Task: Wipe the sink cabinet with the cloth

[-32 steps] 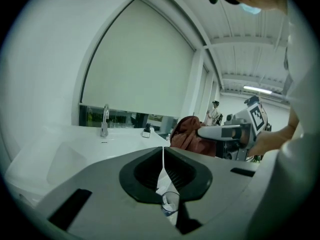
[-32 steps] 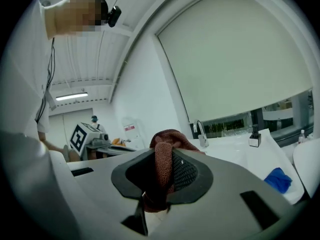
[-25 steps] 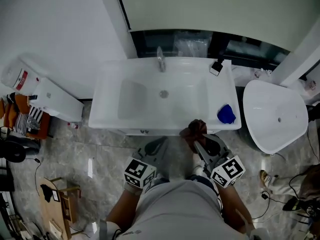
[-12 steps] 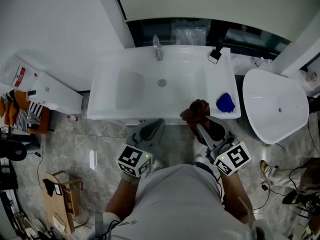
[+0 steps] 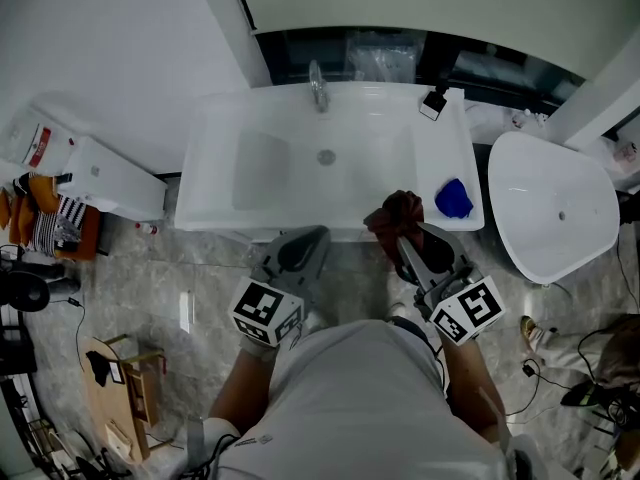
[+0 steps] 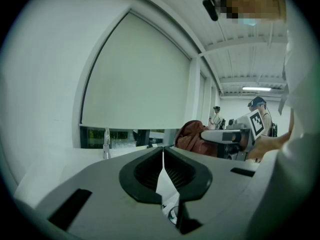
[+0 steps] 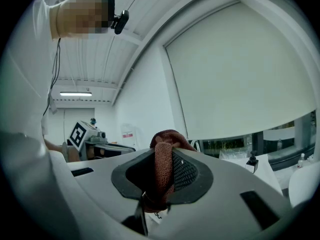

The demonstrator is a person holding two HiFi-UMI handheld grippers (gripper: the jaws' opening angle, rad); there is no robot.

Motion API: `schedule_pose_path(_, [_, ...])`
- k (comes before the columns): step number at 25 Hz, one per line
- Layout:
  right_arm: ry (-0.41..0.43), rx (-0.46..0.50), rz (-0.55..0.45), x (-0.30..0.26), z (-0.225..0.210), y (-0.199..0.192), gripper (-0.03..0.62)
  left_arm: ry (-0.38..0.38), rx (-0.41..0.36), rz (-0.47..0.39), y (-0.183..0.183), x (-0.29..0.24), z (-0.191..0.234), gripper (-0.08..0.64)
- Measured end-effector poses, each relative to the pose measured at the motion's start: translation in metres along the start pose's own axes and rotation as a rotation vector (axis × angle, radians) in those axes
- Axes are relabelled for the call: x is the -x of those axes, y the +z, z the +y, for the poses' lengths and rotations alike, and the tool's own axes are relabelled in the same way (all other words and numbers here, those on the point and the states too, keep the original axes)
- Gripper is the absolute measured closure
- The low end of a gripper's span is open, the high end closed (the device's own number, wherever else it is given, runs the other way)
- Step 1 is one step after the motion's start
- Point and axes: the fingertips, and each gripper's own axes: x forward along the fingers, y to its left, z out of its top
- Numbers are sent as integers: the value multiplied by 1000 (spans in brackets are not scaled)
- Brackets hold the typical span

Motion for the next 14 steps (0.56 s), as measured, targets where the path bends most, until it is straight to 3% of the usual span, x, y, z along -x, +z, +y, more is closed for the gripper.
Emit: schedule_pose_path(14, [-47,-10,-9,19,-4,-3,518,-12,8,16,-8,2,-16,548])
